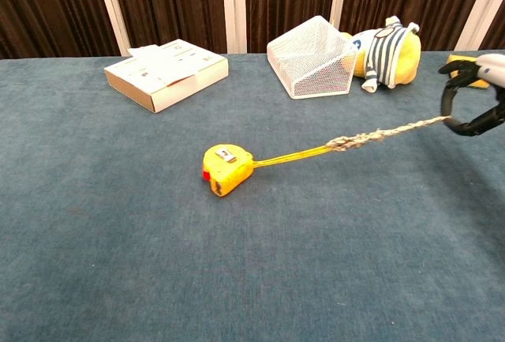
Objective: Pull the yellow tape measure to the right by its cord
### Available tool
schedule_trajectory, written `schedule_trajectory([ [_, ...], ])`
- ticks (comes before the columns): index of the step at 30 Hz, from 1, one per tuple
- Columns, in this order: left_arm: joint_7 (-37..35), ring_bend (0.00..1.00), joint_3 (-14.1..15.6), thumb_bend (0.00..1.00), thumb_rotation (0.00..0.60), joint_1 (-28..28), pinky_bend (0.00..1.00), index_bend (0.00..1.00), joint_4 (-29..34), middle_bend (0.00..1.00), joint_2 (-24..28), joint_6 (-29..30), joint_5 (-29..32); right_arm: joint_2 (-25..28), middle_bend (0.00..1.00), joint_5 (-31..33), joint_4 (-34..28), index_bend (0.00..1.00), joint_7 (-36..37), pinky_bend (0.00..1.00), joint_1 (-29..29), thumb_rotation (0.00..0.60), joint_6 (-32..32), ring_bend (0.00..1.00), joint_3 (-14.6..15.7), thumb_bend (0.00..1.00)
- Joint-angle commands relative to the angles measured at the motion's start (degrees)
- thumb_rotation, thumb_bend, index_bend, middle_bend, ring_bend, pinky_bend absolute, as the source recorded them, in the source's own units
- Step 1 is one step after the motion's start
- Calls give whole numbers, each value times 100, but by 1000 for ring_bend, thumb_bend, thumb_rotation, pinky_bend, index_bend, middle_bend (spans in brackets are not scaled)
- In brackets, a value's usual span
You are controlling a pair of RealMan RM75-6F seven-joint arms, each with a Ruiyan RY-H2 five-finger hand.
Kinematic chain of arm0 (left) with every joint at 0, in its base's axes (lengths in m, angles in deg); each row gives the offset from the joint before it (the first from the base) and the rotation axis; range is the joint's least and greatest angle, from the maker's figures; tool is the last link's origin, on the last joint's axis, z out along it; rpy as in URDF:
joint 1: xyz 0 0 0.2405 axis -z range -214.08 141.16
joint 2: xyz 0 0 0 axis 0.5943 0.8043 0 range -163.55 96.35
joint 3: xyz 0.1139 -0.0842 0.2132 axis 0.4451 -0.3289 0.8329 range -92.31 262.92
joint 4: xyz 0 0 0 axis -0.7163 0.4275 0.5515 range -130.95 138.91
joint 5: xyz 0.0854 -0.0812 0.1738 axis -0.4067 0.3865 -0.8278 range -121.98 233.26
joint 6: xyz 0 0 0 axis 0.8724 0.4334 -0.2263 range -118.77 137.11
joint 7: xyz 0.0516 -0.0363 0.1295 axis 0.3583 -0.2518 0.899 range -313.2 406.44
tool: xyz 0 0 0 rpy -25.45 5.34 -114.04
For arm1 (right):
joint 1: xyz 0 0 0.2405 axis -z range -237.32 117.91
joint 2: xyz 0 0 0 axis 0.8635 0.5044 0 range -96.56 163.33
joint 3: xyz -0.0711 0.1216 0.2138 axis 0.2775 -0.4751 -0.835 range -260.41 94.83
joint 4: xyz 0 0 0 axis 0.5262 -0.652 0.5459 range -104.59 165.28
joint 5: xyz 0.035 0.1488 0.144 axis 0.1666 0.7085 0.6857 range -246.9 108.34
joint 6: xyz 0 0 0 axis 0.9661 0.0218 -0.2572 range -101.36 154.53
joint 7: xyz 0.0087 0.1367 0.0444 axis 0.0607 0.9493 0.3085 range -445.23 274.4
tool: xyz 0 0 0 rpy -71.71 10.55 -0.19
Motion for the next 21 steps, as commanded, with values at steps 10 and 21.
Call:
schedule_trajectory([
  [10, 77, 0, 2, 0, 600, -13, 0, 0, 1, 0, -19, 49, -34, 674, 97, 388, 254, 600, 380, 0, 250, 600, 57, 0, -269, 465],
  [21, 111, 0, -4, 0, 600, -26, 0, 0, -1, 0, -37, 99, -64, 1232, 96, 872, 700, 600, 701, 0, 381, 600, -43, 0, -613, 464],
])
